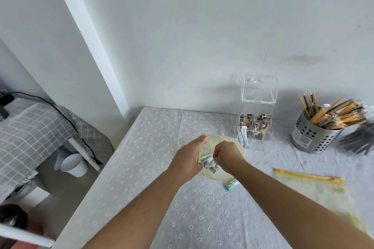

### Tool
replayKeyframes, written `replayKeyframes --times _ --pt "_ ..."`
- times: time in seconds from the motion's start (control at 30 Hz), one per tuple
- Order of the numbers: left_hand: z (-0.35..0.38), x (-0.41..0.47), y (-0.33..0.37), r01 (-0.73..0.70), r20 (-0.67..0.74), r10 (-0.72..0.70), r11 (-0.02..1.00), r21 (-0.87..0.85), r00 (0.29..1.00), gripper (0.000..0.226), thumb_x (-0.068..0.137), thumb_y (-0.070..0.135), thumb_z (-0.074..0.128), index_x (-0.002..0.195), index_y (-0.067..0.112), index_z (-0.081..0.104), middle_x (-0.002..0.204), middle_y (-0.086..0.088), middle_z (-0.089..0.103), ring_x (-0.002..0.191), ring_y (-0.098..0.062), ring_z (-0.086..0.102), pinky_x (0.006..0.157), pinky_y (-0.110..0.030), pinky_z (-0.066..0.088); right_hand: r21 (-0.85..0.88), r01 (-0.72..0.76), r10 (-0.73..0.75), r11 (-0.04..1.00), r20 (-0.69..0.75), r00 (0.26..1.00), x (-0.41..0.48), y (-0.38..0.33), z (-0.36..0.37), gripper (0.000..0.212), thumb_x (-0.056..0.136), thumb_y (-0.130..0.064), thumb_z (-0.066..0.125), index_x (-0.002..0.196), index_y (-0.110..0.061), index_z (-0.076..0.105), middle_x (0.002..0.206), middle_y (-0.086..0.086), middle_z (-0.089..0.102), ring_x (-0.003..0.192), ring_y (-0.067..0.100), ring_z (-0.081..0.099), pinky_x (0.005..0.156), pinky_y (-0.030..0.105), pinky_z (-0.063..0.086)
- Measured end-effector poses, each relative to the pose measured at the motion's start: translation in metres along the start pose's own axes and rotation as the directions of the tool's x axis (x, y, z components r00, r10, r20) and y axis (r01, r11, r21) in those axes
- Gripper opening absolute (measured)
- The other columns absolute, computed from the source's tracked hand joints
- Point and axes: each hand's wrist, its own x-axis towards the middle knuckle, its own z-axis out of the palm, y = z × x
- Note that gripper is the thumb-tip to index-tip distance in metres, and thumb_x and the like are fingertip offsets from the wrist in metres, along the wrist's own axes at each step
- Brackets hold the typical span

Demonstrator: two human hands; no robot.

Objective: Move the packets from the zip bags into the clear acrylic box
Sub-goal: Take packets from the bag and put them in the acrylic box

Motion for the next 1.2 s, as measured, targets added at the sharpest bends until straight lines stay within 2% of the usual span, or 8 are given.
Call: replayKeyframes --times 0.27,0.43,0.5,0.6,0.77,0.97,1.13,1.2 --pt "-0.002 0.002 -0.002 -0.001 0.001 0.001 1.0 0.025 1.0 0.087 0.076 -0.005 0.063 0.147 0.029 0.026 0.154 0.012 0.026 0.127 -0.015 0.048 0.099 -0.029 0.045 0.063 0.116 -0.113 0.991 -0.05 0.992 -0.015 0.0 -0.01 0.019 0.082 0.001 0.052 0.082 -0.009 0.068 0.091 0.008 0.068 0.073 0.016 0.057 0.068 0.027 0.051" --pt "-0.013 0.01 -0.002 0.035 0.011 -0.036 0.997 0.062 0.999 0.085 0.078 0.0 0.066 0.147 0.03 0.026 0.152 0.01 0.032 0.126 -0.019 0.048 0.104 -0.029 0.041 0.142 0.205 -0.187 0.968 -0.133 0.973 -0.027 -0.001 -0.053 0.014 0.082 -0.001 0.061 0.086 -0.008 0.073 0.083 0.003 0.069 0.071 0.013 0.058 0.062 0.013 0.044" --pt "-0.017 0.014 -0.002 0.051 0.019 -0.053 0.995 0.087 0.998 0.083 0.079 0.004 0.066 0.147 0.032 0.027 0.151 0.011 0.033 0.126 -0.016 0.047 0.105 -0.028 0.039 0.181 0.209 -0.18 0.961 -0.167 0.969 -0.028 0.002 -0.076 0.013 0.08 -0.002 0.065 0.082 -0.012 0.073 0.073 -0.004 0.065 0.064 0.009 0.057 0.053 0.006 0.04" --pt "-0.02 0.018 -0.001 0.066 0.016 -0.067 0.994 0.087 0.998 0.08 0.08 0.005 0.065 0.146 0.033 0.027 0.151 0.012 0.034 0.118 -0.022 0.054 0.102 -0.027 0.042 0.261 0.188 -0.132 0.947 -0.218 0.967 -0.027 0.01 -0.112 0.015 0.078 -0.003 0.067 0.078 -0.018 0.071 0.062 -0.011 0.058 0.055 0.002 0.051 0.048 0.006 0.037" --pt "-0.018 0.02 0.0 0.062 -0.003 -0.062 0.994 0.089 0.998 0.08 0.08 0.004 0.063 0.146 0.033 0.028 0.148 0.011 0.038 0.115 -0.024 0.056 0.096 -0.027 0.045 0.282 0.155 -0.058 0.947 -0.323 0.945 -0.009 0.03 -0.154 0.011 0.079 -0.004 0.068 0.08 -0.014 0.072 0.067 -0.007 0.061 0.055 0.006 0.053 0.044 0.007 0.04" --pt "-0.016 0.018 0.0 0.075 -0.019 -0.074 0.995 0.064 0.997 0.081 0.079 0.003 0.064 0.146 0.034 0.028 0.146 0.013 0.041 0.114 -0.023 0.057 0.094 -0.026 0.046 0.166 0.084 -0.023 0.983 -0.337 0.941 0.029 0.053 -0.154 0.016 0.082 0.0 0.061 0.082 -0.01 0.073 0.087 0.008 0.069 0.065 0.016 0.058 0.051 0.018 0.045" --pt "-0.013 0.017 0.0 0.095 -0.034 -0.093 0.994 0.049 0.995 0.081 0.079 0.004 0.064 0.144 0.038 0.029 0.138 0.01 0.051 0.109 -0.021 0.059 0.087 -0.022 0.048 0.044 0.079 -0.065 0.996 -0.259 0.964 0.056 0.065 -0.136 0.02 0.082 0.002 0.058 0.085 -0.009 0.075 0.094 0.007 0.073 0.065 0.011 0.057 0.061 0.013 0.047" --pt "-0.011 0.016 0.001 0.101 -0.034 -0.099 0.994 0.044 0.994 0.081 0.08 0.005 0.065 0.144 0.038 0.028 0.136 0.009 0.052 0.111 -0.02 0.058 0.087 -0.021 0.048 -0.007 0.076 -0.076 0.997 -0.22 0.972 0.064 0.069 -0.13 0.02 0.084 -0.001 0.059 0.088 -0.011 0.075 0.096 0.006 0.073 0.071 0.013 0.058 0.067 0.019 0.047"
